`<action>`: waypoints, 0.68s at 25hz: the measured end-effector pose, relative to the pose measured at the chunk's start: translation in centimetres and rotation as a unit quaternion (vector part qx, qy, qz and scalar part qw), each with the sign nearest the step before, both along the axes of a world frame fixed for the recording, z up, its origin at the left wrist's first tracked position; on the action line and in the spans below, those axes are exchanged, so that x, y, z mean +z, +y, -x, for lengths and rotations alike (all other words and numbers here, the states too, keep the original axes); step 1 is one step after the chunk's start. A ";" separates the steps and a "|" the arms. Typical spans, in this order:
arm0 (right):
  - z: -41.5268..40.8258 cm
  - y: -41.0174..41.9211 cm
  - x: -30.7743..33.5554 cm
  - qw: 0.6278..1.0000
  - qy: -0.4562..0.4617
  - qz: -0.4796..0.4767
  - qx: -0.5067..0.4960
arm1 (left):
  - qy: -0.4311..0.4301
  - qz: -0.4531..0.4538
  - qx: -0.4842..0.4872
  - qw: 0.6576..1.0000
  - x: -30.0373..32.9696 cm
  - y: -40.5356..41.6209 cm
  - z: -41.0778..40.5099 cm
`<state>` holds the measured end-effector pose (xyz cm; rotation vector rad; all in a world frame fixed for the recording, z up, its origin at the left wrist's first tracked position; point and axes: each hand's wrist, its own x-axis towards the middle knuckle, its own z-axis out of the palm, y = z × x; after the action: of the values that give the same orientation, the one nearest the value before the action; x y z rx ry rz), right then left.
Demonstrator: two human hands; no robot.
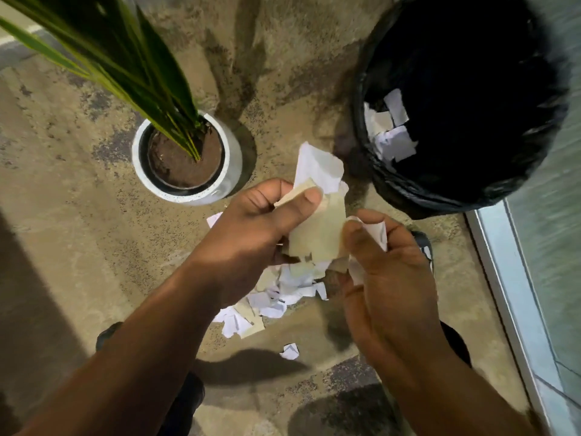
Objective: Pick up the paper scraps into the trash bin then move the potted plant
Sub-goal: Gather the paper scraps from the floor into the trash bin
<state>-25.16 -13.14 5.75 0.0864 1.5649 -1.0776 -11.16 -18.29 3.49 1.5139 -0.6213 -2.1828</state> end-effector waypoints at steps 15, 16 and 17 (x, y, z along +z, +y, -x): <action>12.9 -7.5 1.4 0.966 -0.104 0.074 -0.226 | 0.019 -0.103 0.125 0.987 1.6 -7.5 17.1; 13.2 -7.5 1.3 0.965 -0.107 0.069 -0.227 | 0.025 -0.113 0.125 0.985 1.5 -7.6 17.4; 13.4 -7.5 1.2 0.965 -0.110 0.066 -0.229 | 0.032 -0.119 0.124 0.985 1.3 -7.6 17.6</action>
<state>-38.57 -20.66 6.92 0.4805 1.2975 -1.4745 -28.71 -25.92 4.79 1.5362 -0.1433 -2.1572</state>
